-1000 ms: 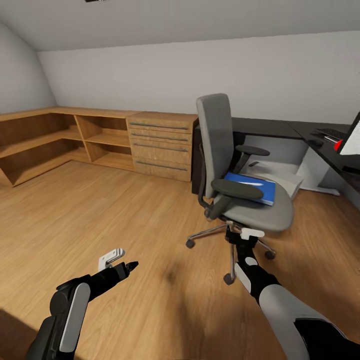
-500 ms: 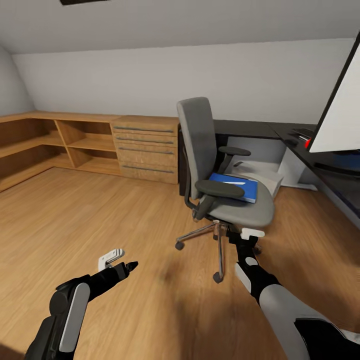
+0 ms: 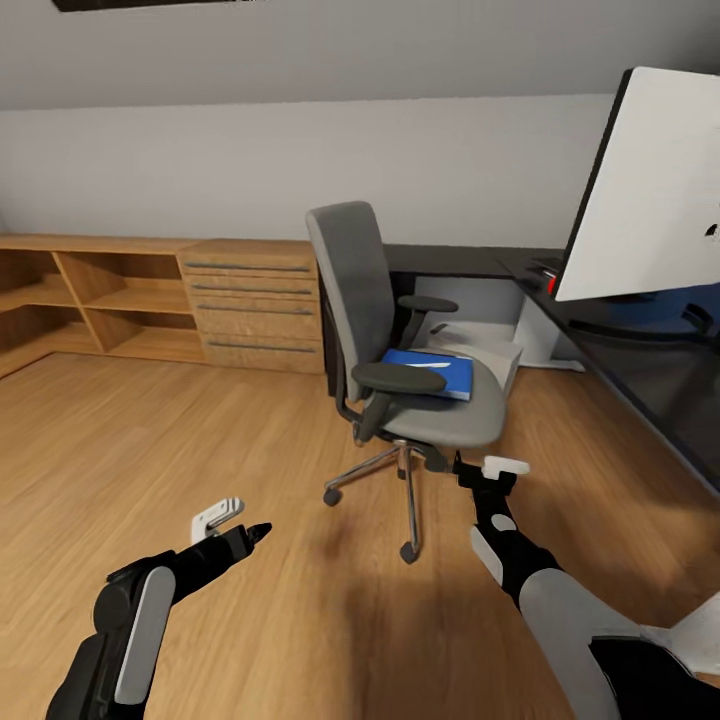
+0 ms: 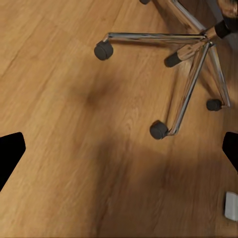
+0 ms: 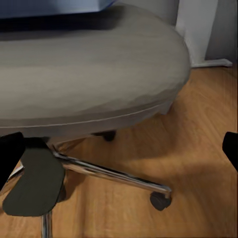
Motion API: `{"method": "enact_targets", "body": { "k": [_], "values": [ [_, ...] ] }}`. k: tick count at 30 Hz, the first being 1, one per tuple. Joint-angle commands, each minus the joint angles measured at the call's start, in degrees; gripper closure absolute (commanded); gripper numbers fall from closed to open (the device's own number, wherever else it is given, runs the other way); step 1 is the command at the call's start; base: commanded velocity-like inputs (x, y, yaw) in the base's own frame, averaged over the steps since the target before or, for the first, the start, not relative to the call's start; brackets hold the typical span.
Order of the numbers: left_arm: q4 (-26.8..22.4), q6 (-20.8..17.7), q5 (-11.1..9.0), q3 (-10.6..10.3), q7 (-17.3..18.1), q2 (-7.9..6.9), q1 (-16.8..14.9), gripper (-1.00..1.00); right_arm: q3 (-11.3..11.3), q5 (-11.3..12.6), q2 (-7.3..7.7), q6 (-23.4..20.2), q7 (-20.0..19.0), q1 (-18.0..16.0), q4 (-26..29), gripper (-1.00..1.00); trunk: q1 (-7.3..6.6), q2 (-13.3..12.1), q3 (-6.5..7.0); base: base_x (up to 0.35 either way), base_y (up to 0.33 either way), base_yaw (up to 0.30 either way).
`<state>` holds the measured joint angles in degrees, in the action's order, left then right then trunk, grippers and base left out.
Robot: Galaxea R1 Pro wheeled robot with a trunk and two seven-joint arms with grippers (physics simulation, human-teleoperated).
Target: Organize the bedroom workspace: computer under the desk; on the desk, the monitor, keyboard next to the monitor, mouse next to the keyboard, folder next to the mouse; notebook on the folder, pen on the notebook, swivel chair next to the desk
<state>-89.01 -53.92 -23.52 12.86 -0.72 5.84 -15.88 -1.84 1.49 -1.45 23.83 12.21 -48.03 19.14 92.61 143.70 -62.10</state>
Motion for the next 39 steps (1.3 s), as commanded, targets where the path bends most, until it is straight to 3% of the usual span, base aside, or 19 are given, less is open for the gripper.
{"method": "enact_targets", "body": {
  "k": [1, 11, 31, 39],
  "values": [
    [0.01, -0.32, -0.27, 0.14, -0.08, 0.05, -0.03, -1.00, -0.18, 0.17, -0.04, 0.25, -0.08, -0.05, -0.07, -1.00, -0.01, 0.02, 0.01, 0.000, 0.000, -0.224],
    [0.06, -0.31, -0.24, 0.14, -0.08, 0.06, -0.03, -1.00, -0.18, 0.17, -0.04, 0.25, -0.05, -0.05, -0.17, -1.00, -0.01, 0.02, 0.41, 0.000, 0.000, -0.172],
    [0.06, -0.31, -0.30, 0.06, -0.08, 0.23, -0.03, -1.00, -0.38, 0.41, 0.17, 0.29, 0.11, -0.05, 0.01, -1.00, -0.01, 0.02, 0.44, 0.000, 0.000, -0.007],
    [0.06, -0.31, -0.30, -0.01, -0.08, 0.36, -0.03, -1.00, -0.38, 0.38, 0.21, 3.78, 0.23, -0.05, -0.09, -1.00, -0.01, 0.02, 0.44, 0.000, 0.000, 0.000]
  ]
}}
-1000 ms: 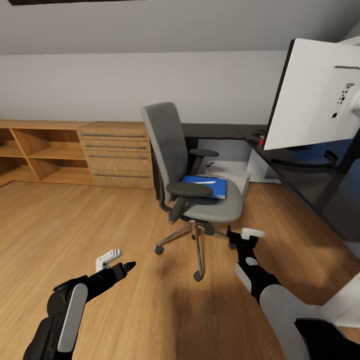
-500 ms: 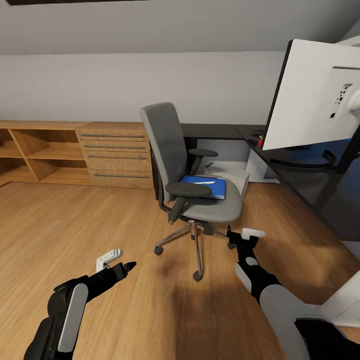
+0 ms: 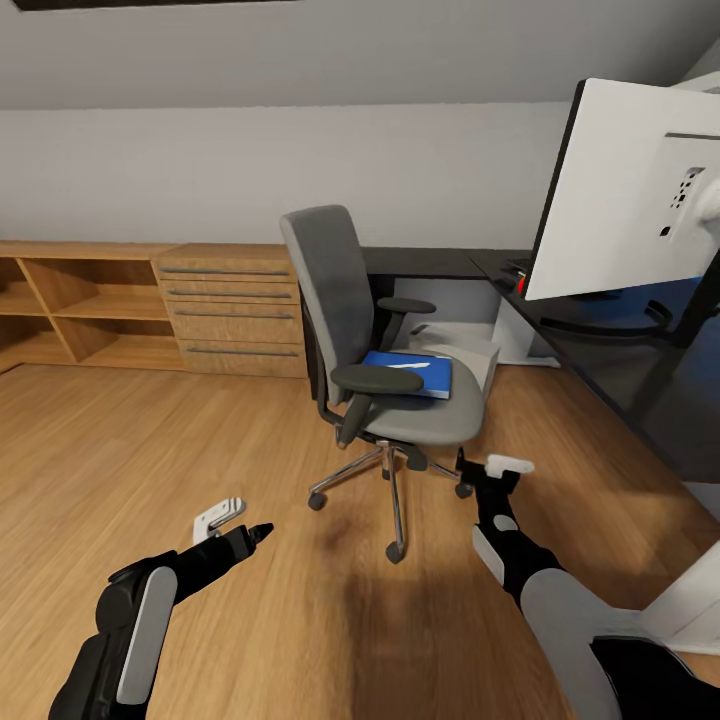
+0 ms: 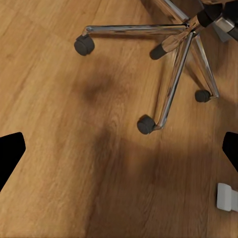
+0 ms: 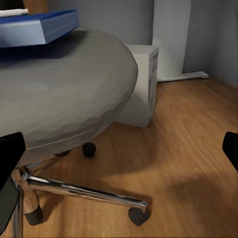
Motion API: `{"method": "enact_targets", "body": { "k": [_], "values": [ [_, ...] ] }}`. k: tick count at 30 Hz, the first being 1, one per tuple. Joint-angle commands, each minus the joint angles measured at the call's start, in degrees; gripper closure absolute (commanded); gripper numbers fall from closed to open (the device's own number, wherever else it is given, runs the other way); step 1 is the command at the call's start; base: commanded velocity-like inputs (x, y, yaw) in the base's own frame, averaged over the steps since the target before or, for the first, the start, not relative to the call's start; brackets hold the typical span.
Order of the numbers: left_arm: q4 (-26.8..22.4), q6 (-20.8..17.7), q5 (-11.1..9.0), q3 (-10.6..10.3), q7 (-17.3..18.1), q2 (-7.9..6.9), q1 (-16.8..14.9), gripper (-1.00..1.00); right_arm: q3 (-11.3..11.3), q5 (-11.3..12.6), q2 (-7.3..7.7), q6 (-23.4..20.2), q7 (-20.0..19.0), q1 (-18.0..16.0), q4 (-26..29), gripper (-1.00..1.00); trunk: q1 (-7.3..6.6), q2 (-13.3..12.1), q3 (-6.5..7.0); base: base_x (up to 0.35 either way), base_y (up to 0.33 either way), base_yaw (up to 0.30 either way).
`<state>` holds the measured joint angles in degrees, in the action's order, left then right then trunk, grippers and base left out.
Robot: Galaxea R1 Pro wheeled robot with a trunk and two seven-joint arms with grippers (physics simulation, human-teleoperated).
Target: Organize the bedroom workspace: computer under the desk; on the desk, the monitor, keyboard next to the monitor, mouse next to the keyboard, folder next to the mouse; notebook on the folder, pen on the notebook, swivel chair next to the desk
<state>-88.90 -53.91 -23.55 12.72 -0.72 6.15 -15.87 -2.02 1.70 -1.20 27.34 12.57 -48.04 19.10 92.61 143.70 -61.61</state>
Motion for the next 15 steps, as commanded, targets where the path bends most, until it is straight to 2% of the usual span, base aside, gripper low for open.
{"method": "enact_targets", "body": {
  "k": [1, 6, 9, 11, 13, 15],
  "values": [
    [-0.04, -0.32, -0.27, 0.12, -0.06, 0.06, -0.04, -1.00, -0.23, 0.20, -0.02, 0.60, -0.10, -0.04, -0.04, -1.00, -0.01, 0.02, -0.05, 0.000, 0.000, 0.000],
    [-0.04, -0.32, -0.27, 0.06, -0.01, 0.09, -0.04, -1.00, -1.44, 0.71, 0.06, 0.89, -0.02, -0.04, -0.03, -1.00, -0.01, 0.02, -0.05, 0.000, 0.000, 0.000],
    [-0.04, -0.32, -0.27, -0.01, 0.01, 0.09, -0.04, -1.00, -4.66, 2.67, 0.19, -1.78, -0.28, -0.05, 0.40, -1.00, -0.01, 0.02, -0.05, 0.000, 0.000, 0.000],
    [-0.03, -0.32, -0.27, -0.04, 0.01, 0.09, -0.04, -1.00, -7.14, 4.81, 0.27, -4.67, -0.49, -0.10, 2.07, -1.00, -0.01, 0.02, -0.05, 0.000, 0.000, 0.000],
    [-0.04, -0.32, -0.27, -0.05, 0.01, 0.09, -0.04, -1.00, -7.99, 6.13, 0.29, -5.88, -0.52, -0.11, 3.14, -1.00, -0.01, 0.02, -0.05, 0.000, 0.000, 0.000],
    [-0.04, -0.30, -0.25, -0.06, 0.04, 0.09, -0.04, -1.00, -9.36, 10.24, 0.31, -7.59, -0.52, -0.12, 5.25, -1.00, -0.01, 0.02, -0.05, 0.000, 0.000, 0.000]
  ]
}}
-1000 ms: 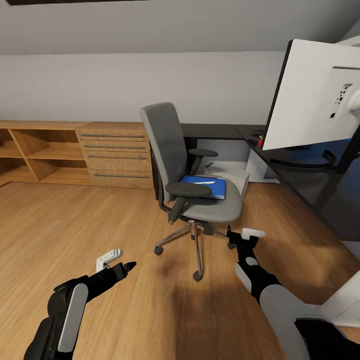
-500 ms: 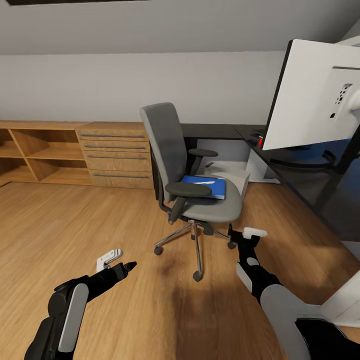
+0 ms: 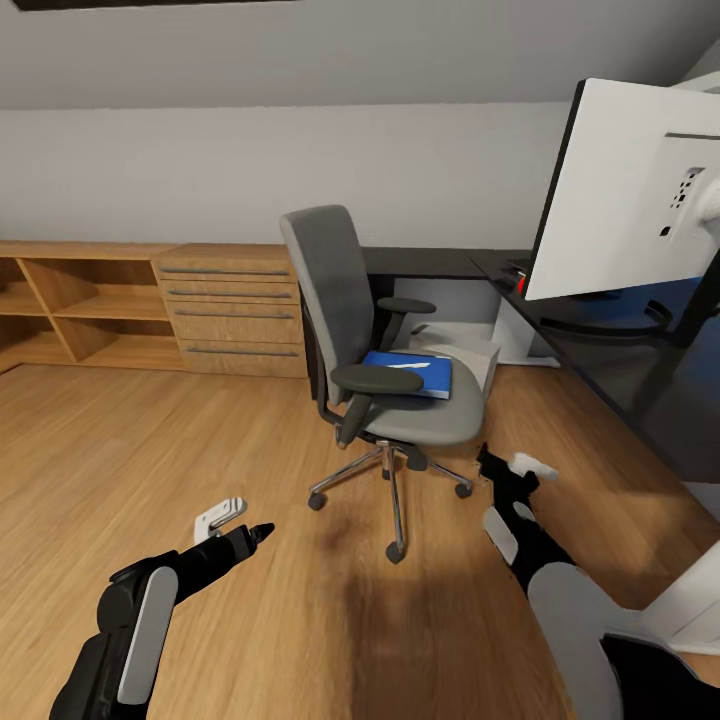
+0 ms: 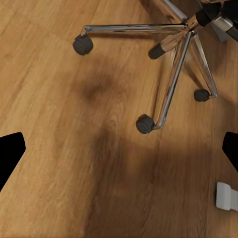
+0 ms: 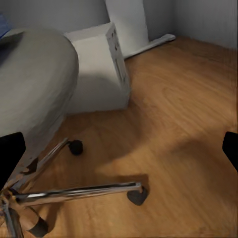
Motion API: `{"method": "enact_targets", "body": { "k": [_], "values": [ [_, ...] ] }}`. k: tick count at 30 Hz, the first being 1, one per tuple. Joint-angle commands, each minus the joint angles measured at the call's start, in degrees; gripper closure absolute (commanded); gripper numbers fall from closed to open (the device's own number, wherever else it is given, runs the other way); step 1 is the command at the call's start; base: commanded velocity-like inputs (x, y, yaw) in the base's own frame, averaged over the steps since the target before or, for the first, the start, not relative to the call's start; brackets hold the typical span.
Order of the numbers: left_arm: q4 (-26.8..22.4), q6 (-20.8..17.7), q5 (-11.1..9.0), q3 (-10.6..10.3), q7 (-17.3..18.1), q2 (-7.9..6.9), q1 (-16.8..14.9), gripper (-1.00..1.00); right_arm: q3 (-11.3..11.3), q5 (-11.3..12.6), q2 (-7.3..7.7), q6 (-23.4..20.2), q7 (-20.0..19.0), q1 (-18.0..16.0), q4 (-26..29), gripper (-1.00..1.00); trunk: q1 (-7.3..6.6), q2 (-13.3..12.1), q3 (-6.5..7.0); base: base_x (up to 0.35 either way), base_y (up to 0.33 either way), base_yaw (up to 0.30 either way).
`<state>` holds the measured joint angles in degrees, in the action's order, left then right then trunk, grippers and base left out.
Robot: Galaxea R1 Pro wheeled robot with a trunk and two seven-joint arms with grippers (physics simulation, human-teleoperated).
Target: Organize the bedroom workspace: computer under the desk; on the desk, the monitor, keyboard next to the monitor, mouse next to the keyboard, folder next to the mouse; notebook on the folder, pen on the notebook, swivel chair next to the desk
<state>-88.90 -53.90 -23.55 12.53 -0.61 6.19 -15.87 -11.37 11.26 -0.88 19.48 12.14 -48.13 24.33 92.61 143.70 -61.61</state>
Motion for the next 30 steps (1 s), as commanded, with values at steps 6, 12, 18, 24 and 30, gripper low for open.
{"method": "enact_targets", "body": {
  "k": [6, 12, 18, 24, 30],
  "values": [
    [-0.03, -0.30, -0.24, 0.12, -0.03, 0.05, -0.04, -1.00, -1.18, 13.01, 0.34, -1.74, -0.55, -0.03, 2.17, -1.00, -0.01, 0.02, -0.05, 0.000, 0.000, 0.000],
    [-0.02, -0.24, -0.22, 0.12, -0.08, 0.05, -0.04, -1.00, -1.62, 18.38, 0.58, -5.49, -4.82, -0.04, 3.40, -1.00, -0.01, 0.02, -0.05, 0.000, 0.000, 0.000],
    [-0.01, -0.24, -0.19, 0.12, -0.05, 0.05, -0.04, -1.00, -1.63, 18.59, 0.52, -6.38, -5.03, 0.01, 5.22, -1.00, -0.01, 0.02, -0.05, 0.000, 0.000, 0.000],
    [0.01, -0.24, -0.26, 0.12, -0.07, 0.07, -0.04, -1.00, -1.58, 18.58, 0.52, -8.61, -5.02, 0.05, 7.19, -1.00, -0.01, 0.02, -0.05, 0.000, 0.000, 0.000],
    [0.03, -0.24, -0.27, 0.12, -0.09, 0.06, -0.04, -1.00, -1.60, 18.54, 0.58, -9.17, -5.02, 0.05, 7.37, -1.00, -0.01, 0.02, -0.05, 0.000, 0.000, 0.000]
  ]
}}
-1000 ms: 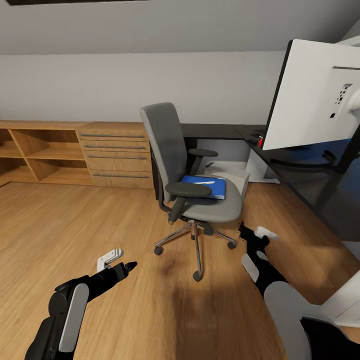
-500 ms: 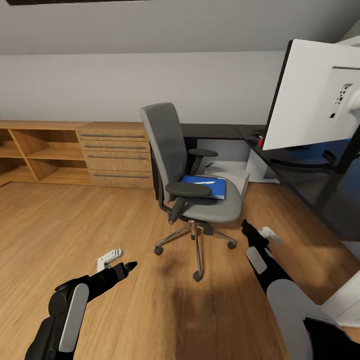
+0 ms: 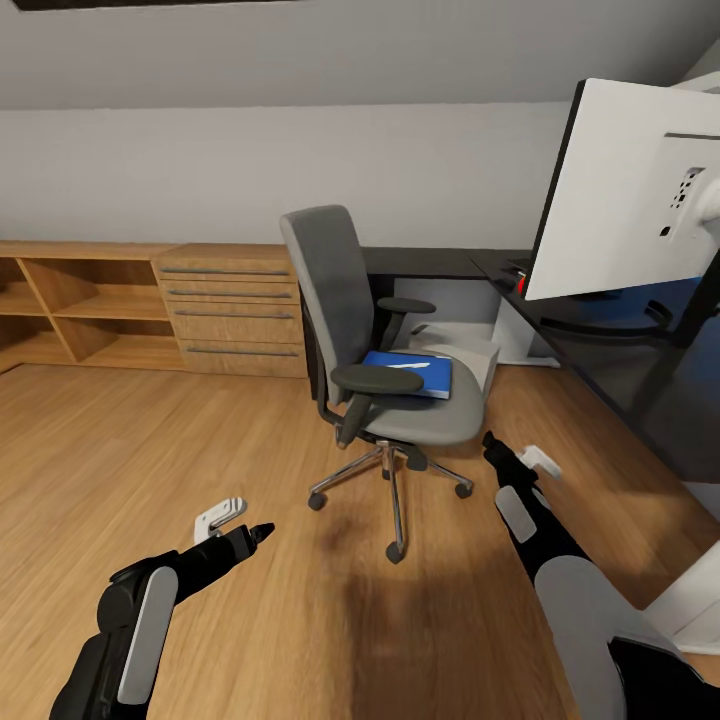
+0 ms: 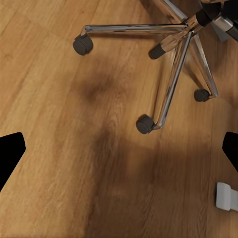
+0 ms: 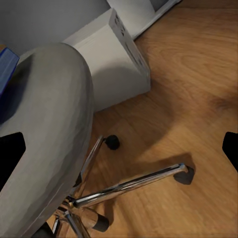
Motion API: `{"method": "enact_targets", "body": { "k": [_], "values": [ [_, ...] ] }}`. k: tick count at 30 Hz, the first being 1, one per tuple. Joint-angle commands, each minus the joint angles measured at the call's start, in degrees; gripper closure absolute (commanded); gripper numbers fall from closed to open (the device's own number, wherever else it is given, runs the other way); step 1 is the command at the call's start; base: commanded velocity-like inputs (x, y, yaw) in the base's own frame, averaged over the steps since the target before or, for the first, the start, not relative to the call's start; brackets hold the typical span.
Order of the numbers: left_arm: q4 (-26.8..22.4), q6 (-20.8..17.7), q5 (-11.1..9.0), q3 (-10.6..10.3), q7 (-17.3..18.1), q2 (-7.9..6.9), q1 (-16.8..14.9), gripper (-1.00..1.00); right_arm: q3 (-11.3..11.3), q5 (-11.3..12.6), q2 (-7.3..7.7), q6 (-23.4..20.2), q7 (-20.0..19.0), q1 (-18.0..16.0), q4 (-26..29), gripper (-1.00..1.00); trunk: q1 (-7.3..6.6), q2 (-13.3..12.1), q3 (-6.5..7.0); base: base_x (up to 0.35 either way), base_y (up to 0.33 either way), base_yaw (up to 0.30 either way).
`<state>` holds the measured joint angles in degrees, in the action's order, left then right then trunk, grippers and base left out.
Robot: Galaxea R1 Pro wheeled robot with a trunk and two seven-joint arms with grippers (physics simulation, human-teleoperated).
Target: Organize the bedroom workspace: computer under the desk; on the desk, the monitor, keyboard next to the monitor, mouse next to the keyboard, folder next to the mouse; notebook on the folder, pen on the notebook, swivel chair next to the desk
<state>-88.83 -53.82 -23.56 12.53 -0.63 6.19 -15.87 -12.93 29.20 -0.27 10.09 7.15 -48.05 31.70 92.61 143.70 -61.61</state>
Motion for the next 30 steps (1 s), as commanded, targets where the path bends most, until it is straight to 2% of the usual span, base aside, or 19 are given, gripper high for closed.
{"method": "enact_targets", "body": {
  "k": [1, 6, 20, 30],
  "values": [
    [-0.03, -0.32, -0.26, 0.13, -0.07, 0.05, -0.04, -1.00, -0.05, 0.60, -0.04, 0.16, -0.03, -0.03, 0.02, -1.00, -0.01, 0.02, -0.05, 0.000, 0.000, 0.000],
    [-0.03, -0.33, -0.26, 0.13, -0.07, 0.05, -0.04, -1.00, 0.00, 0.59, -0.17, 0.11, -0.04, -0.03, 0.09, -1.00, -0.01, 0.02, -0.05, 0.000, 0.000, 0.000],
    [0.06, -0.40, -0.22, 0.13, -0.07, 0.05, -0.04, -1.00, -0.08, 0.51, 0.10, 0.36, -0.05, -0.03, 0.03, -1.00, -0.01, 0.02, -0.05, 0.222, 0.000, 0.000],
    [0.06, -0.40, -0.26, 0.13, -0.07, 0.05, -0.04, -1.00, -0.08, 0.51, 0.10, 0.31, -0.03, -0.03, 0.06, -1.00, -0.01, 0.02, -0.05, 0.018, 0.000, 0.000]
  ]
}}
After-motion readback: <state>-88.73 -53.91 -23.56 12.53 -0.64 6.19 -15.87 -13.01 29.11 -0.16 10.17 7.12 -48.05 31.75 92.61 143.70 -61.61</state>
